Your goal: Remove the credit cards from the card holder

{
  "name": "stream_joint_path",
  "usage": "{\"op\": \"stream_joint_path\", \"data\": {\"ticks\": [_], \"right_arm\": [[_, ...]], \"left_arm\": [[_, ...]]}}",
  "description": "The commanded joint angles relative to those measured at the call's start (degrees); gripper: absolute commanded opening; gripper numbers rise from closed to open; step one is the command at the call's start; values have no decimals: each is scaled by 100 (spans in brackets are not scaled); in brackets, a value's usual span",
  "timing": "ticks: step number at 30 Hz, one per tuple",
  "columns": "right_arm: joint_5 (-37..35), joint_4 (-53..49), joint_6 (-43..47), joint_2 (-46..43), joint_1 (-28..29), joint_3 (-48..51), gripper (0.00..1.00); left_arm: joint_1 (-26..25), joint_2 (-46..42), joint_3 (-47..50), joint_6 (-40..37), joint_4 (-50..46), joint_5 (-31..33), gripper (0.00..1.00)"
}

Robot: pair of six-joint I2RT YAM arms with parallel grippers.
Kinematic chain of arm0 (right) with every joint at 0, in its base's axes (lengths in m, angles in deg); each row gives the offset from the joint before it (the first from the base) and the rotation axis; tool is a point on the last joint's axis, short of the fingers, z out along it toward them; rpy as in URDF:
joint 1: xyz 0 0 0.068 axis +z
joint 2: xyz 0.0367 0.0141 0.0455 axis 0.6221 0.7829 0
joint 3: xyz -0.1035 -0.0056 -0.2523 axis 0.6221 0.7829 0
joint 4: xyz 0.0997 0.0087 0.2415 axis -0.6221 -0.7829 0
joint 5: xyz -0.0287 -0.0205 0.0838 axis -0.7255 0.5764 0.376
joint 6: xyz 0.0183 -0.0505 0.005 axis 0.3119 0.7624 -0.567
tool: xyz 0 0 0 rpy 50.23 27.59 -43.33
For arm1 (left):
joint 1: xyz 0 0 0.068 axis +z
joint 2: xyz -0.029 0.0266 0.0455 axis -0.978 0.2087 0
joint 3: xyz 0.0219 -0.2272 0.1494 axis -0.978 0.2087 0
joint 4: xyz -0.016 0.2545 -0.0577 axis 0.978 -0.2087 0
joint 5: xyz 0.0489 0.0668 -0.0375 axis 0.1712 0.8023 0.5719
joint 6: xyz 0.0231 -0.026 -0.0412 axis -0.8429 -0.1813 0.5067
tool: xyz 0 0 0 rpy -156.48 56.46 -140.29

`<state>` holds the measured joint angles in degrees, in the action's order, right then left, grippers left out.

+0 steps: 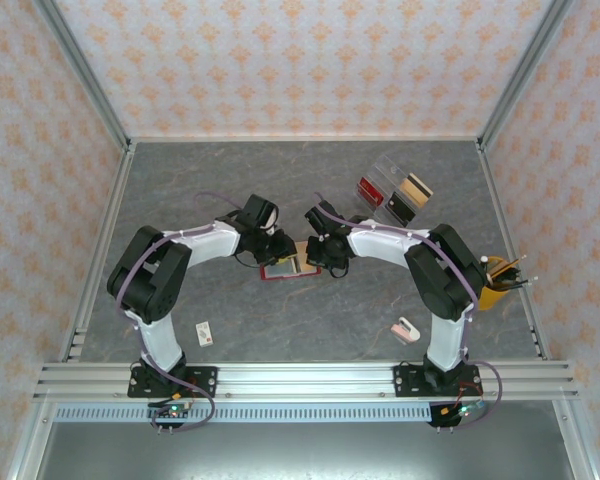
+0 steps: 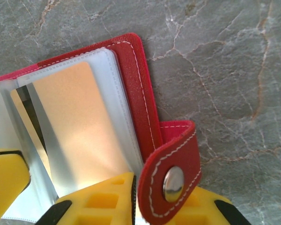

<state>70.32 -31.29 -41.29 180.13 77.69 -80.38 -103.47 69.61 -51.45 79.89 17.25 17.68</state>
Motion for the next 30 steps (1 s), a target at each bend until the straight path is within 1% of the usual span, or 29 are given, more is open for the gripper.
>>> {"op": "stream_joint_path", "data": {"ticks": [1,5,8,11,15,17,18,23,28,30], "right_arm": [[-20,-95,31,80,24,59,16],[-3,-86,31,88,24,60,16],[46,-53,31,114,24,54,16],[131,-25,37,150,24,43,14],[242,15,34,225,24,34,12],[322,41,40,255,24,25,12],[361,61,40,272,24,12,12],[402,64,38,318,17,-10,12],[274,-30,39,343,15,-37,12],[190,-80,34,336,15,-35,12]], "left_arm": [[-29,82,-36,-70,-170,236,24],[-31,181,-116,-121,-266,251,25],[-32,256,-161,-135,-308,273,28],[-32,412,-228,-162,-349,176,29],[-32,500,-199,-127,-109,-130,27],[-32,499,-184,-117,10,-282,25],[-30,665,-180,-117,62,-353,24],[13,624,-73,-146,360,-643,20],[123,570,87,-178,531,-727,7],[168,349,133,-228,478,-665,3]]}}
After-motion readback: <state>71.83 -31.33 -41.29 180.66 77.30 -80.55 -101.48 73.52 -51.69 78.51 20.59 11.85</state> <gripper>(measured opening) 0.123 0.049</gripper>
